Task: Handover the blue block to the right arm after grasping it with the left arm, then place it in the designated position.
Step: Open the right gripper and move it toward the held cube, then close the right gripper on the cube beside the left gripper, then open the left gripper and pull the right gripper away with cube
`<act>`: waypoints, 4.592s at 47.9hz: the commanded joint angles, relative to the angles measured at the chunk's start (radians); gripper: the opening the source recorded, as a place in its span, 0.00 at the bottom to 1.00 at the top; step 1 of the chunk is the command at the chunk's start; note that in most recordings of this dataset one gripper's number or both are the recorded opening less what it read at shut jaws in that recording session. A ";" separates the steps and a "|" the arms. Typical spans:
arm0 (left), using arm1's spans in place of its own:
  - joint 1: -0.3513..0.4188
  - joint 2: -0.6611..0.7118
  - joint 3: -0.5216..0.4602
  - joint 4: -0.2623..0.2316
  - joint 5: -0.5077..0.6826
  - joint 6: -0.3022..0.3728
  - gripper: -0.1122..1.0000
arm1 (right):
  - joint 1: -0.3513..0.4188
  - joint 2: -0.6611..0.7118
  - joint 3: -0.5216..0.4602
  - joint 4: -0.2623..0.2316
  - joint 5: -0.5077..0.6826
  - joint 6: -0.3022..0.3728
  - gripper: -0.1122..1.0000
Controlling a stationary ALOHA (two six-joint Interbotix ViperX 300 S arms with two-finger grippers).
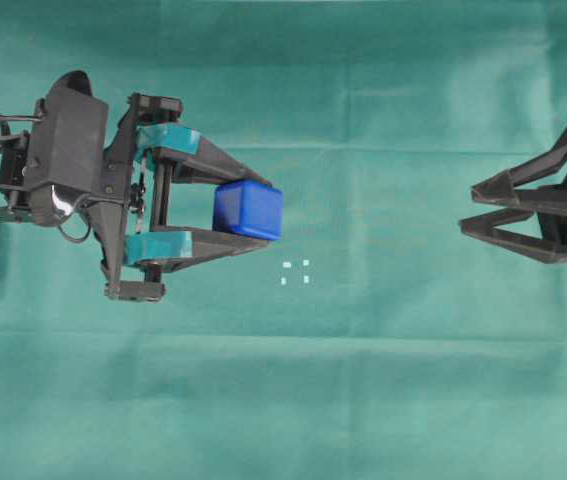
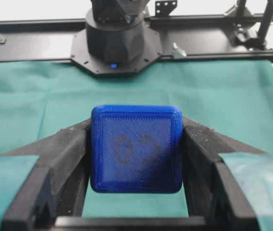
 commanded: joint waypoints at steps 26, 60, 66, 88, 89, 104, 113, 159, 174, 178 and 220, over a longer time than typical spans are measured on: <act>0.000 -0.008 -0.020 -0.002 -0.005 -0.002 0.52 | 0.003 0.002 -0.028 -0.002 -0.008 0.002 0.93; -0.002 -0.008 -0.018 -0.002 -0.005 -0.002 0.52 | 0.005 0.034 -0.044 -0.002 -0.029 0.002 0.93; 0.000 -0.008 -0.018 -0.002 -0.005 -0.002 0.52 | 0.005 0.072 -0.071 -0.002 -0.032 0.002 0.93; 0.000 -0.008 -0.020 -0.002 0.003 -0.003 0.52 | 0.005 0.296 -0.265 -0.002 -0.032 -0.003 0.93; 0.000 -0.008 -0.020 -0.002 0.003 -0.002 0.52 | 0.005 0.313 -0.282 -0.002 -0.032 -0.005 0.93; 0.000 -0.008 -0.020 -0.002 0.003 -0.002 0.52 | 0.005 0.479 -0.422 -0.005 -0.035 -0.021 0.93; 0.000 -0.008 -0.020 -0.002 0.005 -0.002 0.52 | 0.005 0.561 -0.500 -0.008 -0.040 -0.038 0.93; 0.000 -0.008 -0.020 -0.002 0.018 -0.002 0.52 | 0.005 0.675 -0.623 -0.009 0.035 -0.072 0.65; -0.002 -0.011 -0.020 -0.002 0.018 -0.002 0.52 | 0.005 0.672 -0.618 -0.009 0.044 -0.069 0.56; 0.000 -0.012 -0.021 -0.002 0.018 -0.002 0.52 | 0.005 0.672 -0.618 -0.009 0.054 -0.067 0.56; 0.000 -0.012 -0.023 -0.002 0.015 -0.002 0.96 | 0.014 0.672 -0.615 -0.009 0.060 -0.066 0.56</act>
